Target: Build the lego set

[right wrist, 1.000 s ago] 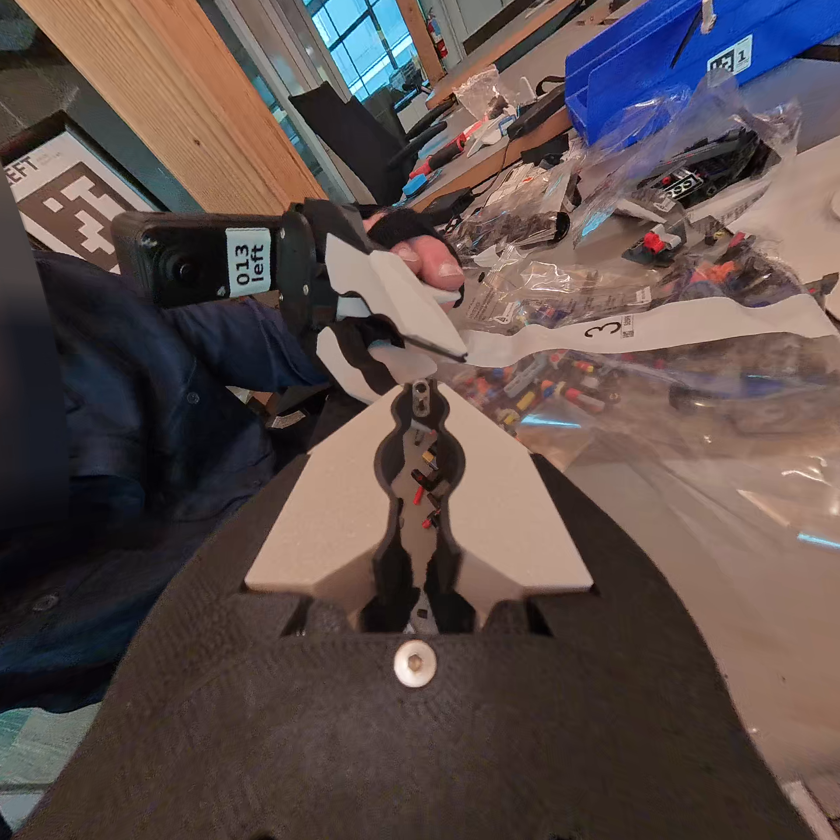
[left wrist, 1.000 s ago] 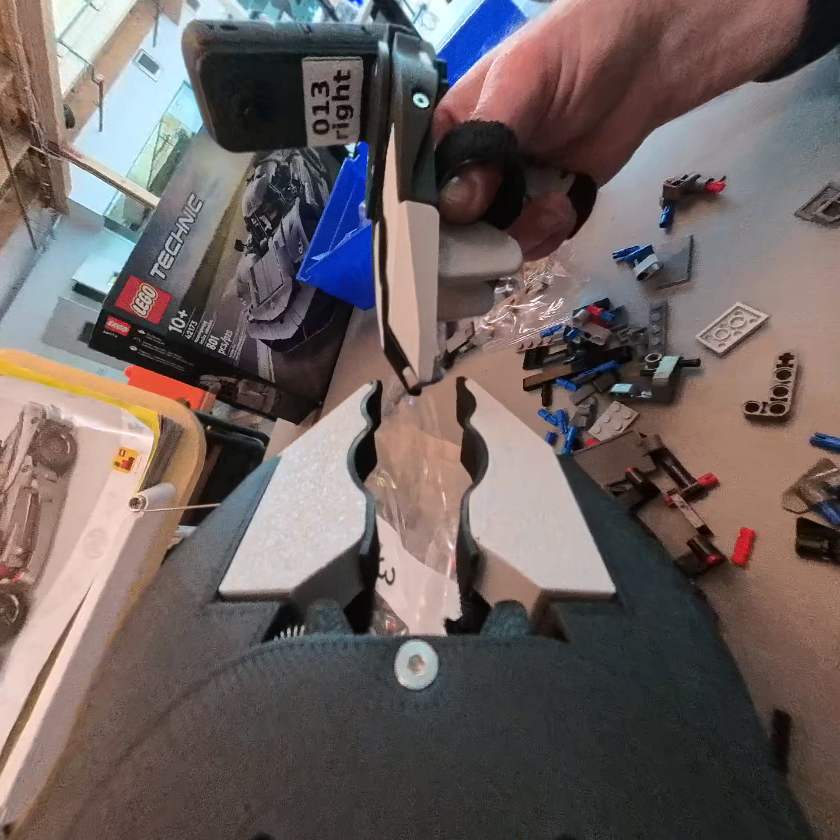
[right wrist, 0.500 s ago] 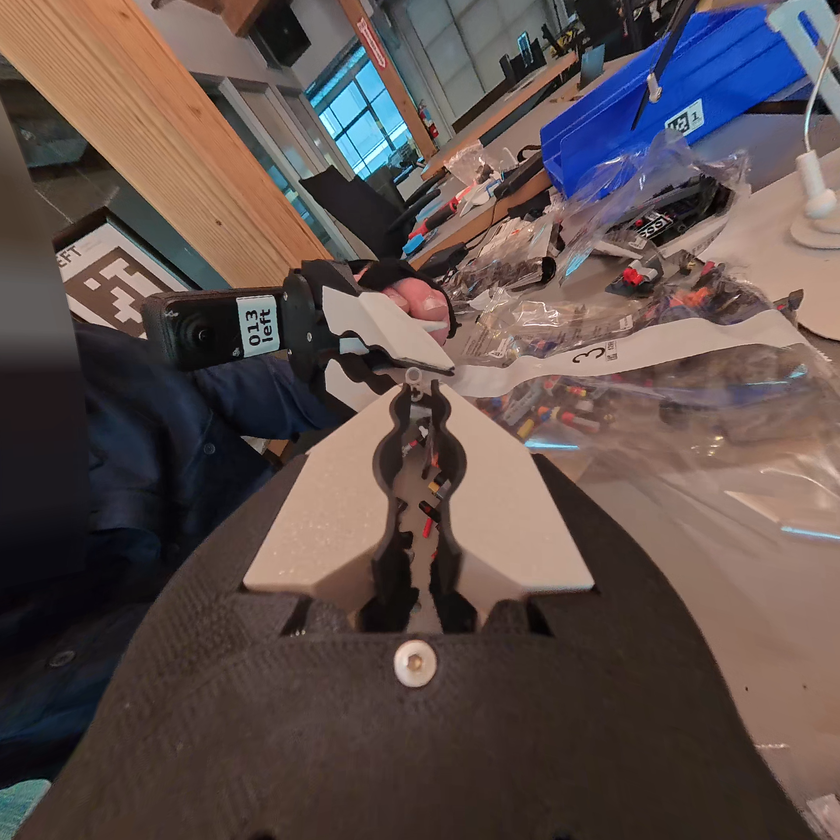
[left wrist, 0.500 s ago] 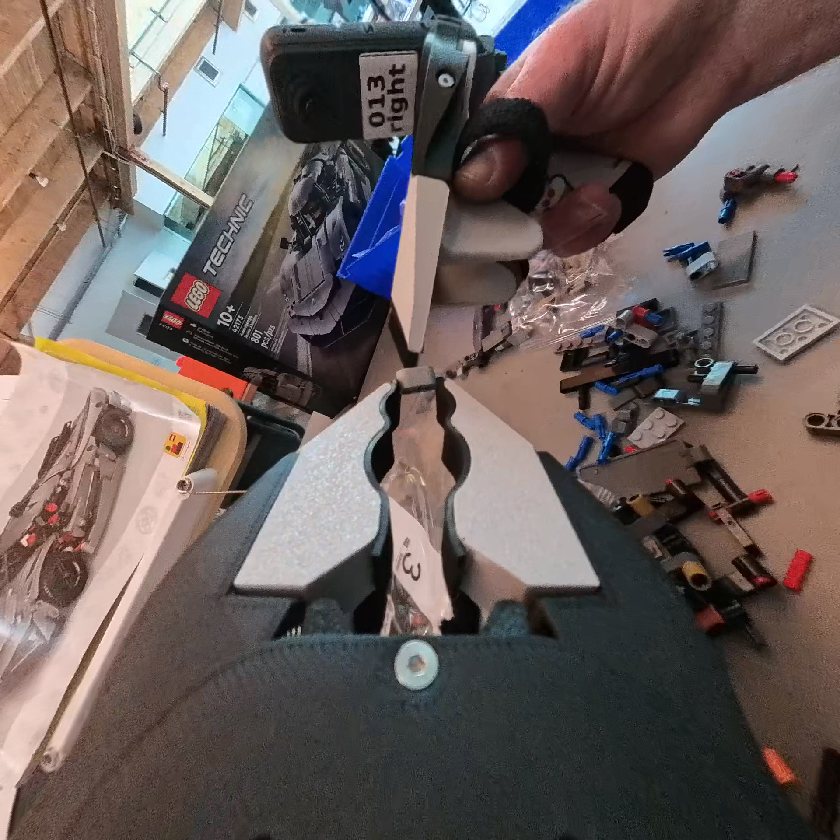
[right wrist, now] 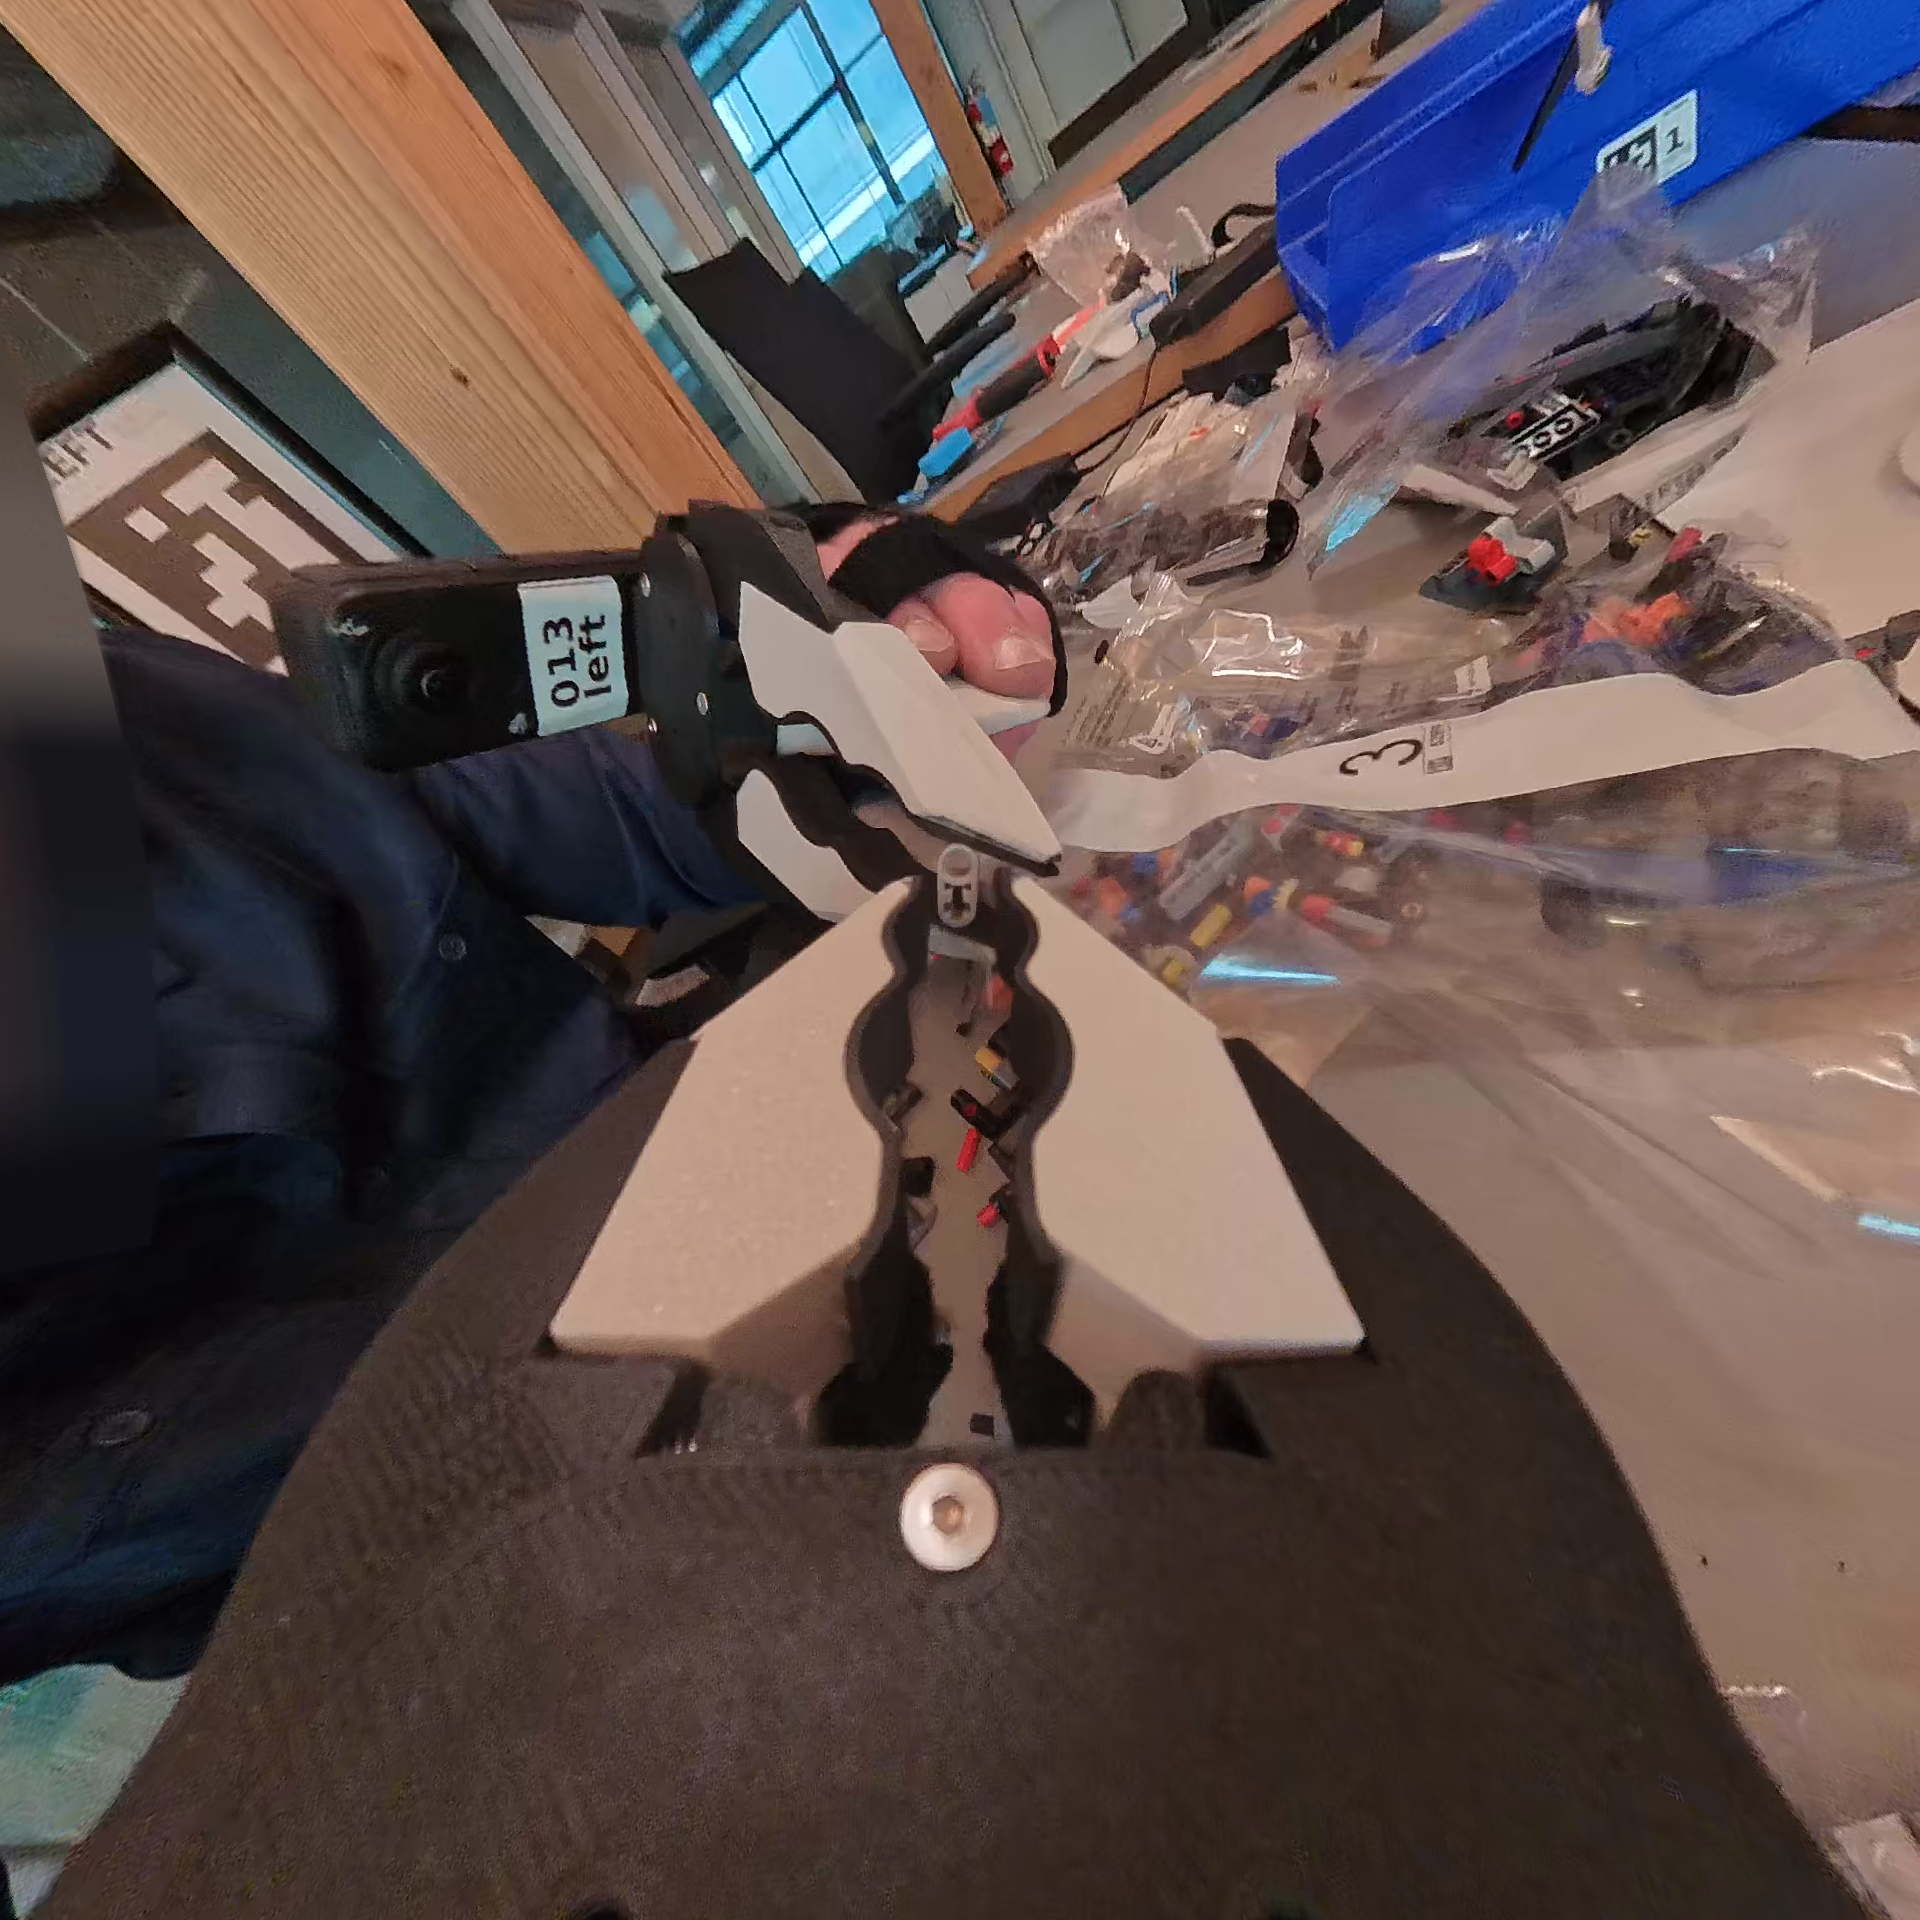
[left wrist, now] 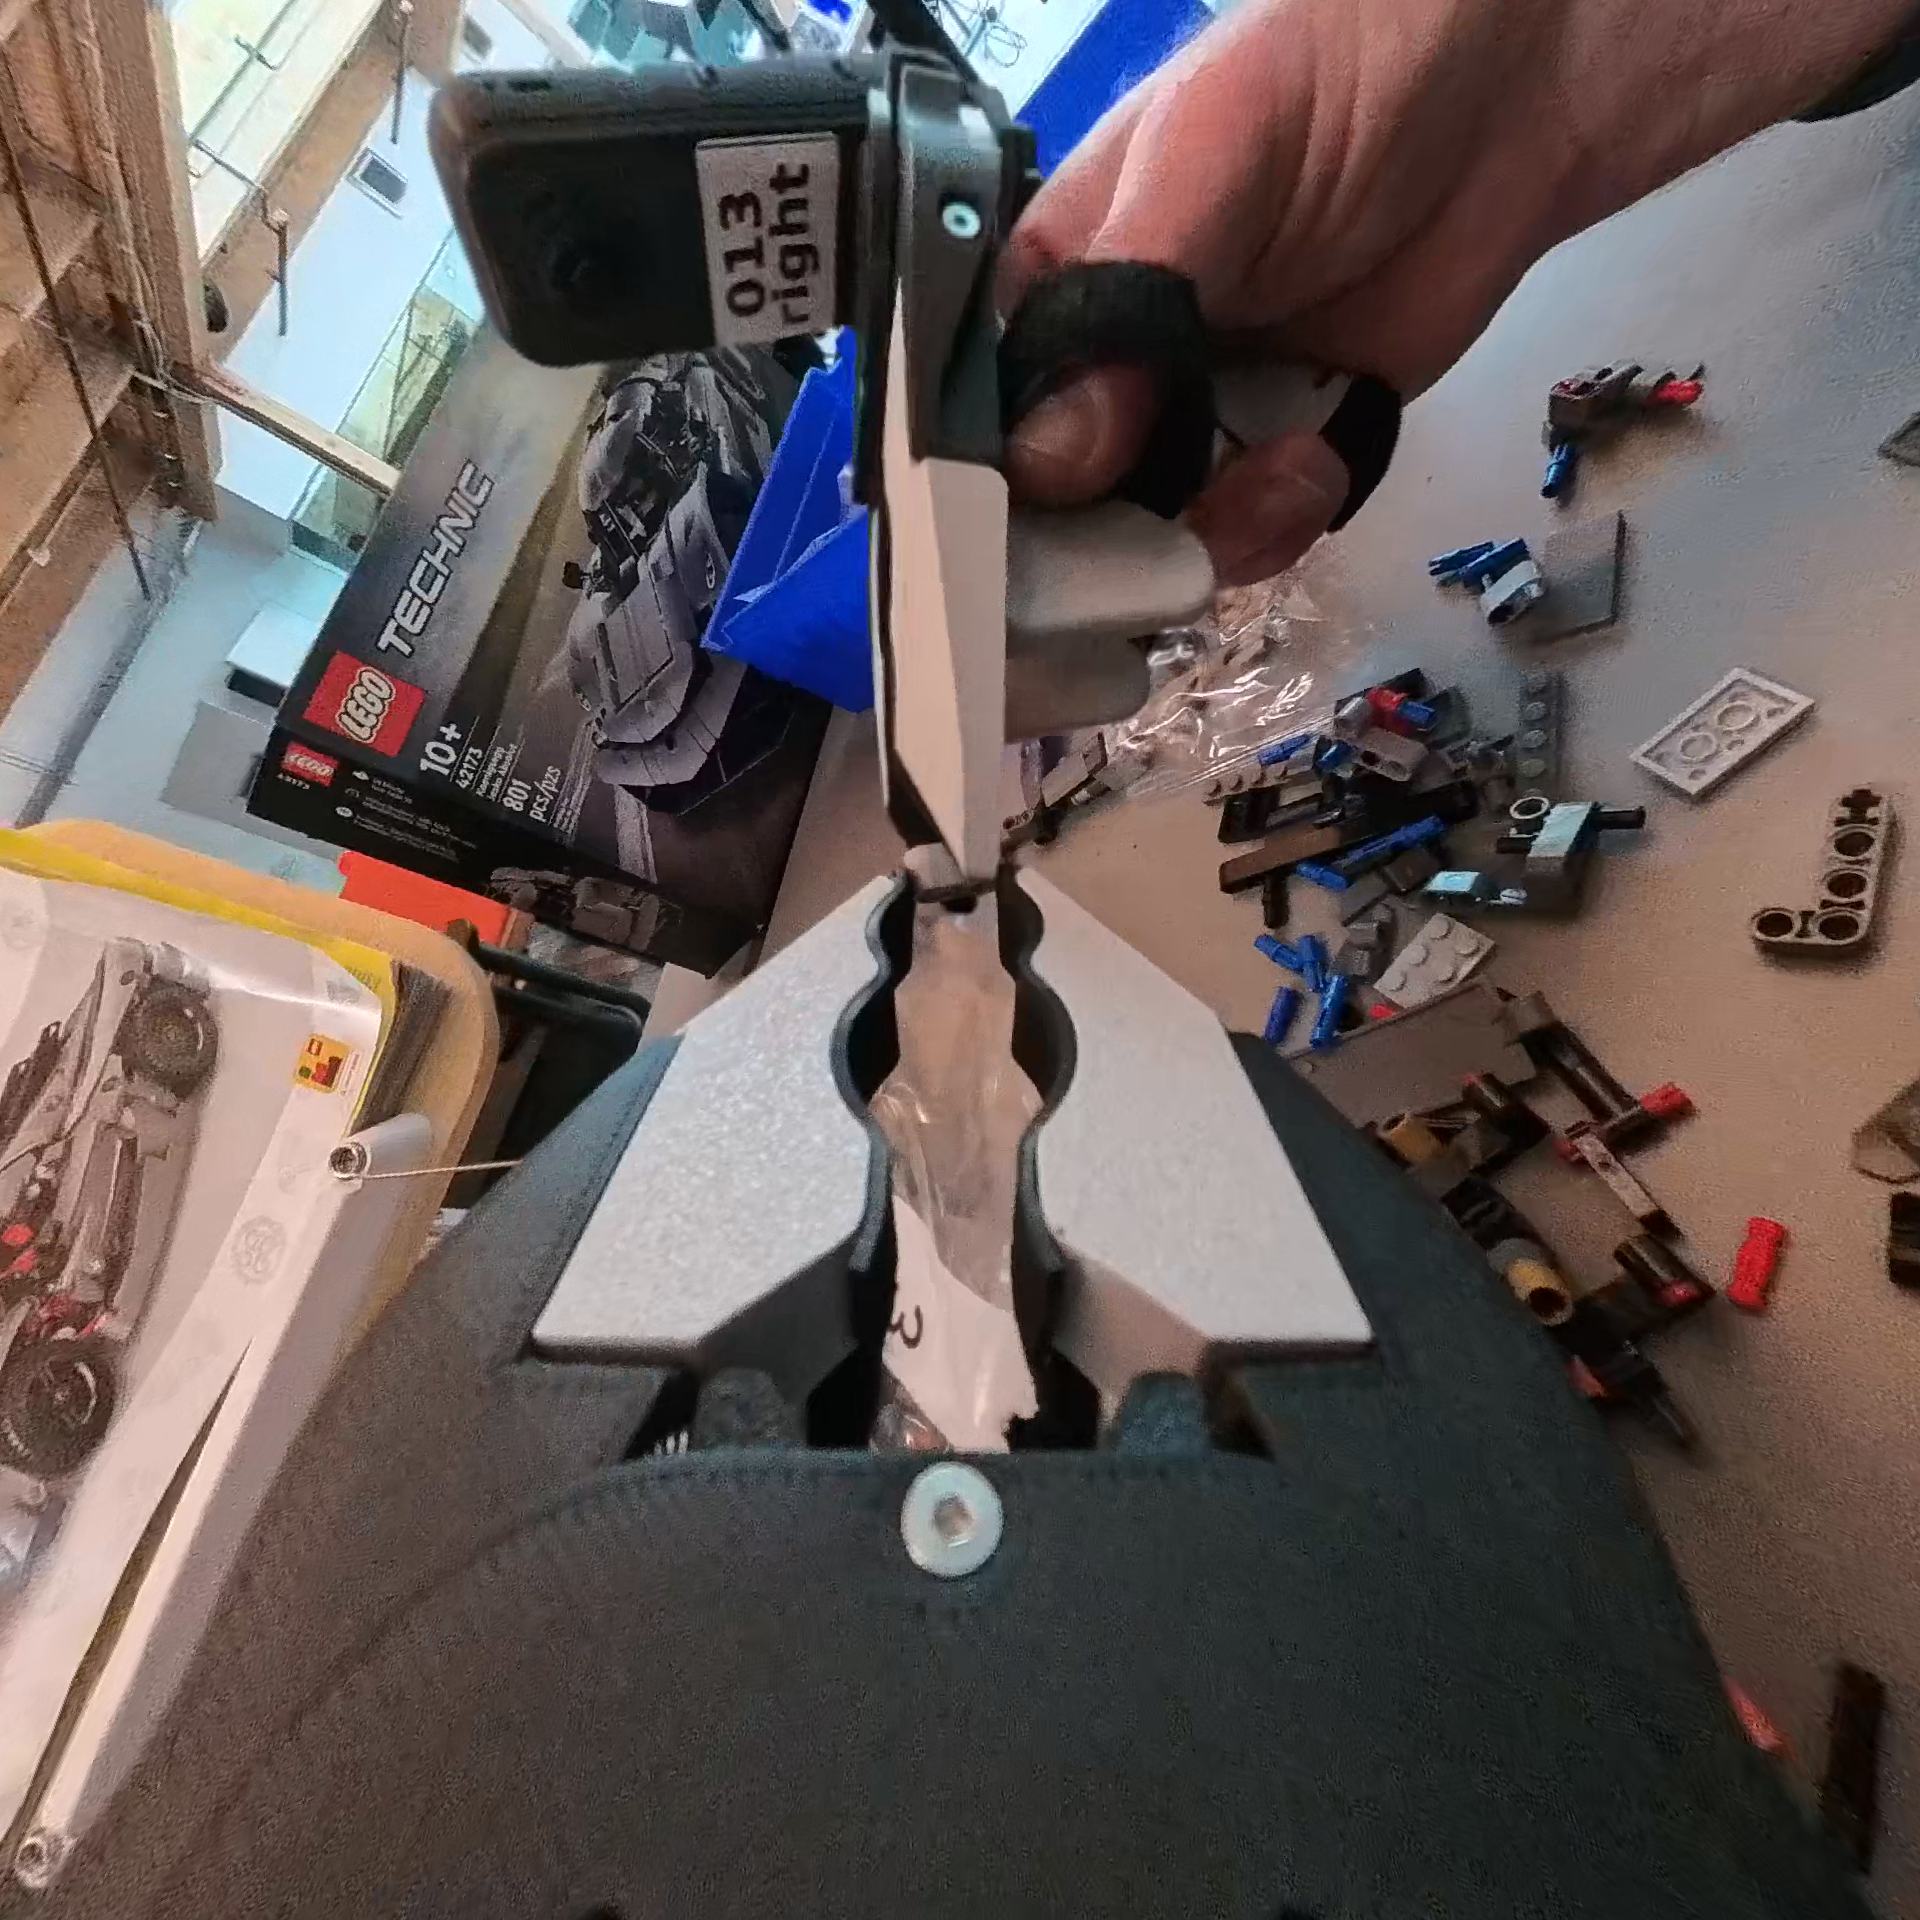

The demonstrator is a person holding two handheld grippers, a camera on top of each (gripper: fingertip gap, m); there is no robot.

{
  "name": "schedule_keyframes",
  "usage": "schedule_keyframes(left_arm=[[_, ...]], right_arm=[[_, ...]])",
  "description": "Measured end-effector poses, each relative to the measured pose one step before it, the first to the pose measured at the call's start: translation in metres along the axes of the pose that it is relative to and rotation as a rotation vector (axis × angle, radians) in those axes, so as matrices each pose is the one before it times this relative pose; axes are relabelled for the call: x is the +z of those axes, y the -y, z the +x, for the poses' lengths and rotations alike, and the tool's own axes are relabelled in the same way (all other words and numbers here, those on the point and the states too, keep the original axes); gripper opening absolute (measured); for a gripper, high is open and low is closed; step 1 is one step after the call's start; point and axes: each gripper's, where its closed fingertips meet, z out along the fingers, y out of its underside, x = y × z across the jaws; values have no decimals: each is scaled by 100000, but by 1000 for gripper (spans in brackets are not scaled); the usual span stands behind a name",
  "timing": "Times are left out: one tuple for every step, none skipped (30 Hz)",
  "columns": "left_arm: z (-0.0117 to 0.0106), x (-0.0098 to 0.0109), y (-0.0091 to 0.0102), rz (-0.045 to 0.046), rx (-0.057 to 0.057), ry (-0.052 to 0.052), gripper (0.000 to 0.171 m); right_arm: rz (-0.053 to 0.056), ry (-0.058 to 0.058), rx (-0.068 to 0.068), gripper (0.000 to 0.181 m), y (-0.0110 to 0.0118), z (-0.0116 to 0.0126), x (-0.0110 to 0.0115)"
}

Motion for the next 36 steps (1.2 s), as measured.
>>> schedule_keyframes(left_arm=[[34, 92, -194, -1125, 936, -78, 14], [-14, 25, -241, -1116, 792, -511, 17], [-94, -54, -236, -835, -71, -629, 18], [-253, -131, -405, -1433, 4, -189, 22], [-542, -189, -721, -2862, 167, 1017, 26], [-382, -173, -884, -3150, -1018, -638, 27], [-132, -64, -1030, -3444, -3339, -2660, 31], [-273, -17, -1016, -3163, -3915, -1419, 35], [-331, -22, -925, -2711, -2682, -577, 37], [-81, -38, -753, -2217, -1790, -1929, 37], [-167, 8, -644, -2154, -1865, -962, 37], [-345, -53, -471, -1750, -1338, 560, 38], [-42, -116, -218, -783, -993, -1187, 38], [-10, -128, 2, 124, -1585, -1107, 38], [97, -93, 74, 392, -1566, -1308, 38], [189, -20, -90, -648, -1015, -1514, 36], [133, 25, -161, -1012, -202, -786, 37], [41, -12, 0, 350, 226, -19, 36], [55, 12, 38, 297, -617, -557, 35], [-58, 86, -44, -330, -1231, -229, 35], [-143, 120, -105, -862, -873, 425, 34], [-112, 102, -28, -467, 6, 651, 33], [53, 72, 43, 69, 482, -189, 33], [88, 82, -34, -335, -105, -459, 33], [17, 91, -97, -660, -305, -98, 33], [-44, 52, -90, -566, 74, 295, 33], [-96, -24, -20, 18, 139, 364, 32], [-125, -63, 34, 323, -584, 174, 32], [-146, -94, 59, 488, -1091, 111, 32], [-97, -112, 93, 726, -1008, -178, 33], [-64, -115, 100, 847, -943, -214, 33], [-6, -103, 88, 657, -583, -351, 33], [-44, -91, -57, -237, -155, -79, 33], [-11, -113, -172, -927, -112, -443, 33], [-44, -178, -78, -102, -328, -282, 34], [-128, -225, 25, 612, -811, -54, 34]], right_arm=[[-1575, -1415, -1433, 4, -196, 93, 64], [-601, -3210, -1858, 4, -14, 314, -109], [445, -3011, -1862, 4, 140, 296, -248], [1364, -1560, -834, 4, 268, 162, -360], [1578, -1020, -51, 4, 270, 170, -389], [483, -2913, -180, 4, 59, 495, -351], [-1136, -5276, -1205, 4, -228, 819, -223], [-1874, -4405, -1726, 4, -357, 670, -71], [-1544, -2138, -1048, 4, -301, 326, 82], [-1059, -1539, -861, 4, -187, 186, 163], [-1112, -1959, -1493, 4, -118, 157, 192], [-1551, -2987, -2959, 4, -64, 121, 208], [-1430, -4053, -4473, 4, 69, 49, 189], [-1347, -3574, -3407, 4, 140, -30, 176], [-1025, -1548, -1815, 4, 184, -179, 94], [-397, -723, -944, 4, 189, -129, -37], [-889, -1444, 332, 4, -40, 225, -146], [-1831, -972, 1332, 4, -374, 372, -125], [-3178, 575, 2320, 4, -729, 308, 37], [-3790, 1069, 3332, 4, -877, 335, 231], [-2854, 487, 3101, 4, -694, 356, 356], [-1649, 1027, 1437, 4, -353, 95, 357], [-35, 563, -199, 4, 16, -63, 276], [-673, -599, -400, 4, 67, -2, 242], [-2032, -2019, -490, 4, -80, 162, 296], [-2112, -2602, -1201, 4, -77, 221, 370], [-2468, -2263, -1020, 4, -127, 203, 483], [-3682, -2003, -350, 4, -283, 217, 551], [-2907, -2139, -432, 4, -151, 267, 531], [-326, -41, -1117, 4, 247, -124, 423], [1222, 2293, -1023, 4, 515, -505, 308], [1381, 1103, -676, 4, 555, -321, 201], [910, -1353, -892, 4, 500, 37, 125], [361, -1553, -1258, 4, 395, 53, 126], [410, -422, -854, 4, 382, -72, 151], [797, 533, 1, 4, 438, -163, 219]])
